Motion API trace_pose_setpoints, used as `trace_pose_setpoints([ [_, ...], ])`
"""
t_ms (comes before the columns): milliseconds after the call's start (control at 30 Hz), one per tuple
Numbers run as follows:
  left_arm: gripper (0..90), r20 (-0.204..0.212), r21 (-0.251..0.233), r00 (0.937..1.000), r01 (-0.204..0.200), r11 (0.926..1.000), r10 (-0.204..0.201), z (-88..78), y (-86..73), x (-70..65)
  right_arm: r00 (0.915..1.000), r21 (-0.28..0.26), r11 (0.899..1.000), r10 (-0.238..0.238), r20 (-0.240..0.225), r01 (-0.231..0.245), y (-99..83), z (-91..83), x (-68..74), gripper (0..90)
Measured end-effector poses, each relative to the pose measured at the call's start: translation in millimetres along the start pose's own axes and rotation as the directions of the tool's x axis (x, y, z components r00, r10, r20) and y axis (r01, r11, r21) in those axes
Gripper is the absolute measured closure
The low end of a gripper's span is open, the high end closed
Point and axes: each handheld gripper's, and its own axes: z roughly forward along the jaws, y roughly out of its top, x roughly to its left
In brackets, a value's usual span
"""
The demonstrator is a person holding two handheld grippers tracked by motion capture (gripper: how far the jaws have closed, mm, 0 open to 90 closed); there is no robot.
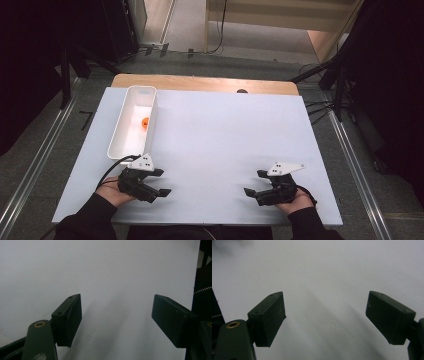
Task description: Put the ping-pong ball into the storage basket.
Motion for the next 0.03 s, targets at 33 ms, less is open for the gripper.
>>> trace_pose_setpoints([
  [33, 24.8, 0.003, 0.001, 1.0000, 0.003, 1.0000, -0.003, 0.3, 0.0, 0.1, 1.0000, 0.000, 1.000, -0.001, 0.001, 0.001, 0.0, 0.1, 0.2, 14.5],
])
